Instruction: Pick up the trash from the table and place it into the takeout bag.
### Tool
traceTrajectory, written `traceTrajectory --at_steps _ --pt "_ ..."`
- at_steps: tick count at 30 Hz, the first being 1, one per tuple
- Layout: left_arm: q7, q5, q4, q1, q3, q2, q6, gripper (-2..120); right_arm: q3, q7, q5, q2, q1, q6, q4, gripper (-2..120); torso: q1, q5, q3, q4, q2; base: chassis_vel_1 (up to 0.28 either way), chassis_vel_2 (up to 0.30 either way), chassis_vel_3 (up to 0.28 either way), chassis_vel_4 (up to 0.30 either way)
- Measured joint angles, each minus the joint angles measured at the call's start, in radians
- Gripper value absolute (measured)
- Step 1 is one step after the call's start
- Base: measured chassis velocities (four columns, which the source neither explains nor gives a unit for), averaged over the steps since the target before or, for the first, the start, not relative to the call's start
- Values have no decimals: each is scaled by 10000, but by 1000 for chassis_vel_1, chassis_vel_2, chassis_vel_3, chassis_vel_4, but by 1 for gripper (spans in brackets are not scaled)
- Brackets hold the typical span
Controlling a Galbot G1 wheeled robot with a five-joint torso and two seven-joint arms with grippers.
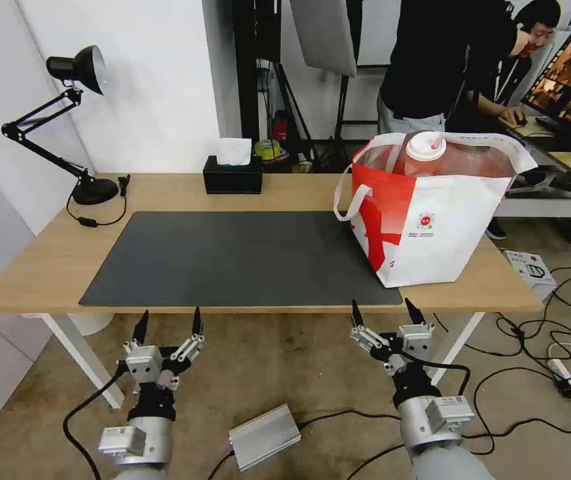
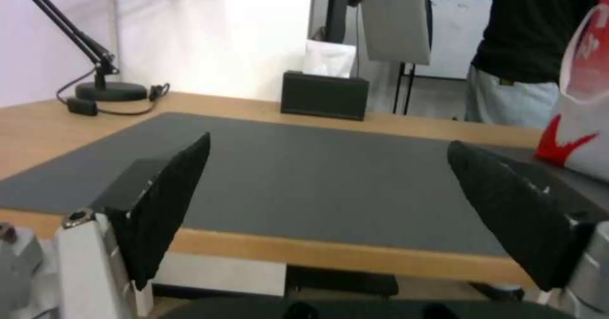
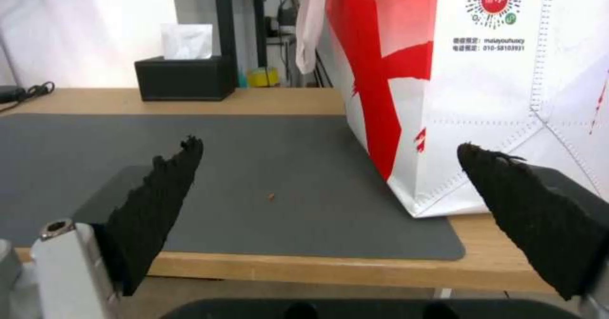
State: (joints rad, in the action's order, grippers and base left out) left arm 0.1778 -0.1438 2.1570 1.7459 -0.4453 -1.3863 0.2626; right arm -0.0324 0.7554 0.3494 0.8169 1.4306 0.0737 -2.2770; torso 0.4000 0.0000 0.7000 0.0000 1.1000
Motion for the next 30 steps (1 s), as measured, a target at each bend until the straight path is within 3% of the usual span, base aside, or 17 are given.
traceTrajectory --at_steps 30 --pt "36 262 -128 -110 -63 -71 323 100 0 0 0 0 0 0 0 100 0 -1 0 0 0 0 0 0 0"
